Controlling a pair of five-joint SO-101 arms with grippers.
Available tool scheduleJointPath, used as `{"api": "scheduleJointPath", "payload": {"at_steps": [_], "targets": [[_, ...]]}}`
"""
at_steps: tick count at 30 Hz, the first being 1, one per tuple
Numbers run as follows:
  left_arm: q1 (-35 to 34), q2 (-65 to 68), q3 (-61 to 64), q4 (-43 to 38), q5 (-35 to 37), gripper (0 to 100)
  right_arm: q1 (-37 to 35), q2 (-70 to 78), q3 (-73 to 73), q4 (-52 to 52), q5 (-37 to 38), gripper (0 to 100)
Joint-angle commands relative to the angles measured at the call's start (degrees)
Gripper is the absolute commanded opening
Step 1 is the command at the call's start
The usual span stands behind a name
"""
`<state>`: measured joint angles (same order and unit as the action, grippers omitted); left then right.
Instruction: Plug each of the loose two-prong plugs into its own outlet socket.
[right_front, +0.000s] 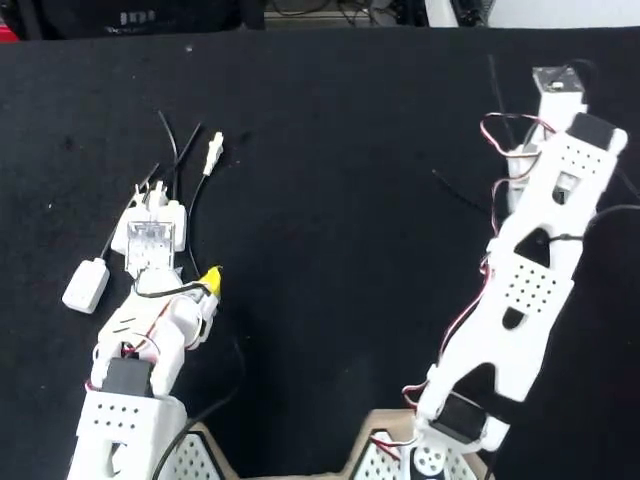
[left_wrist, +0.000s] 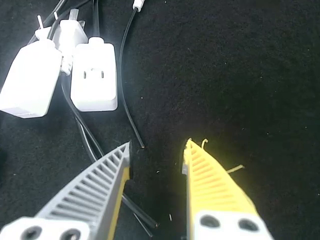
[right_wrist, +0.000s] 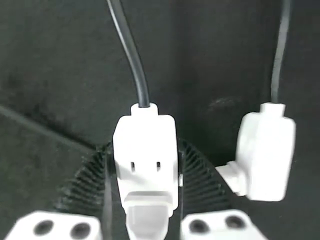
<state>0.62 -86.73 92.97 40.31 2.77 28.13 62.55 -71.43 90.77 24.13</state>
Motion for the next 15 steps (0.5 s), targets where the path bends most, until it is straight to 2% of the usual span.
{"api": "scheduleJointPath", "payload": {"at_steps": [1, 9, 15], "targets": [[-0.7, -0.6, -0.6, -1.0, -0.4, 17, 2.8, 6.2, -19.0, 2.2, -0.5, 1.4], [-0.7, -0.6, -0.6, -1.0, -0.4, 17, 2.7, 12.4, -23.7, 3.7, -0.2, 3.4], [-0.7, -0.6, -0.6, -1.0, -0.4, 17, 1.6, 8.7, -24.2, 5.5, -0.5, 25.3]]}}
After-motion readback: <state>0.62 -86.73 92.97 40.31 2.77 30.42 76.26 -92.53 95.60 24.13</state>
